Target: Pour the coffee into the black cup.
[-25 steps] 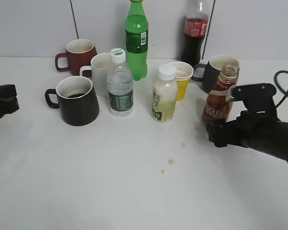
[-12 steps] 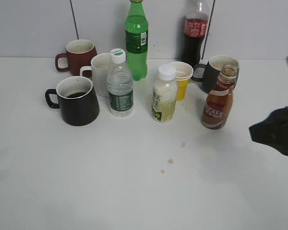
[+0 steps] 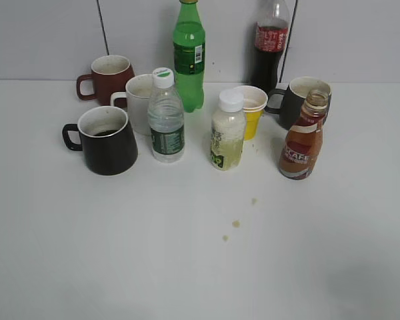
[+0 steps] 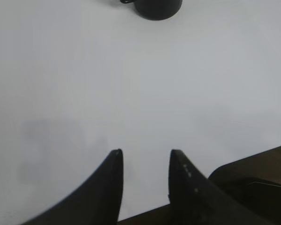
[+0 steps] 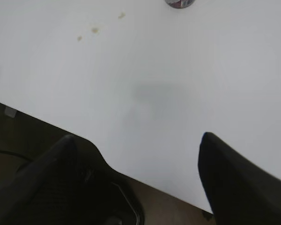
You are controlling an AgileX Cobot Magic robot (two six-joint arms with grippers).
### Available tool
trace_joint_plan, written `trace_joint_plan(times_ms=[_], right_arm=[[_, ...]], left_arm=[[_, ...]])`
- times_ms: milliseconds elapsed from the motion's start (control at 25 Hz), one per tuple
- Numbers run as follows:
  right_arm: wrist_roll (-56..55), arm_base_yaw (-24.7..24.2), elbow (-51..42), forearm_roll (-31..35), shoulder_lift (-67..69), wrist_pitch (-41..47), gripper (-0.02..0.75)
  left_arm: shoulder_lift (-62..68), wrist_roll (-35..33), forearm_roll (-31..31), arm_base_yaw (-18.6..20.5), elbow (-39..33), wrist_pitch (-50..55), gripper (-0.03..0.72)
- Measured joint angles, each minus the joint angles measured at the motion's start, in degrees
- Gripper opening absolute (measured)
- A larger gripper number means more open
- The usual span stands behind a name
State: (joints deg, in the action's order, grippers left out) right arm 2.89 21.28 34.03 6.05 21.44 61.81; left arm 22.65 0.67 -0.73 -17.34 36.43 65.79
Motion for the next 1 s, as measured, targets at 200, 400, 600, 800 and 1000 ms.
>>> trace_joint_plan(times_ms=[200,400,600,800,1000], right_arm=[[0.00,0.00,-2.46,-3.11,-14.22,2.11,0.593],[0.59,0.00,-4.05,-4.37,-21.62,-0.42,0.593],[0.59,0.00,-4.76,-4.83,-21.88,-1.92,0.594],[0.59,0.00,-4.79,-4.89,-21.88,-2.17,0.594],[0.59,0.00,-4.79,-4.94,-21.88,-2.17,0.593]], left_arm=[[-5.25,0.00,-0.04,0.00,-4.14,-3.04,0.261],[-6.18,0.00,-0.10,0.00,-4.97,-5.67,0.259],[-6.28,0.00,-0.17,0.00,-5.16,-5.93,0.259],[-6.28,0.00,-0.22,0.00,-5.16,-6.13,0.244],[-6.28,0.00,-0.22,0.00,-5.16,-6.13,0.241]])
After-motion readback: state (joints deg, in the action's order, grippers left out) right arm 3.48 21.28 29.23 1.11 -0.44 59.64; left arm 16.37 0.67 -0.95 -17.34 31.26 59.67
